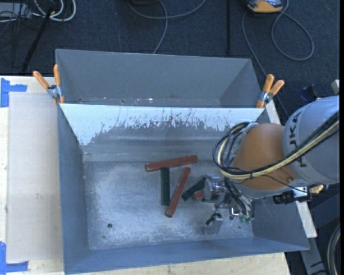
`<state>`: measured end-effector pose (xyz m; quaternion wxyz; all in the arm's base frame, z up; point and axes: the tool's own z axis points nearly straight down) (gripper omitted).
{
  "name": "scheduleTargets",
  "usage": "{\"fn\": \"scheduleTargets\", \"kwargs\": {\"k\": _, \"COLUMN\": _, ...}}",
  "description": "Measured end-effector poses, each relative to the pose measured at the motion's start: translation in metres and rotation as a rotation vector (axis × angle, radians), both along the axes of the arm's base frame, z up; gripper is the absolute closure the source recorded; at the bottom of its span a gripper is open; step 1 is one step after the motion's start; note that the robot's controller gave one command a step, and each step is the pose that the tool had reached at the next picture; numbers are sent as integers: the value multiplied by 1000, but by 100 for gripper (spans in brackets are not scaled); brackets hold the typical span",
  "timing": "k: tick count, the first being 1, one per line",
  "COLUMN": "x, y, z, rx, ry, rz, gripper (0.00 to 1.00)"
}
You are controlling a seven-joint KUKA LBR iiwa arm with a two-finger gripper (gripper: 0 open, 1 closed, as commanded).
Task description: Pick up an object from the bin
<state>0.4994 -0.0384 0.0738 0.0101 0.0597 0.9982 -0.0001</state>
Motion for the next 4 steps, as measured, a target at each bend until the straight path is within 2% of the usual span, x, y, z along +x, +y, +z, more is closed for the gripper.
{"fn": "scheduleTargets", "kwargs": {"k": 1, "x": 6, "y": -76, "z": -2, "rx": 2, "ry": 12, "rz": -211, "gripper": 0}}
{"fn": "scheduleTargets", "kwargs": {"k": 2, "x": 72, "y": -21, "z": 101, "rx": 2, "ry": 12, "rz": 8, "gripper": 0}}
{"fn": "scheduleTargets", "kwargs": {"k": 3, "x": 51, "y": -13, "z": -6, "rx": 3, "ry": 25, "rz": -58, "gripper": 0}}
{"fn": "scheduleTargets", "kwargs": {"k": 4, "x": 55, "y": -14, "z": 1, "rx": 1, "ry": 12, "rz": -56, "gripper": 100}}
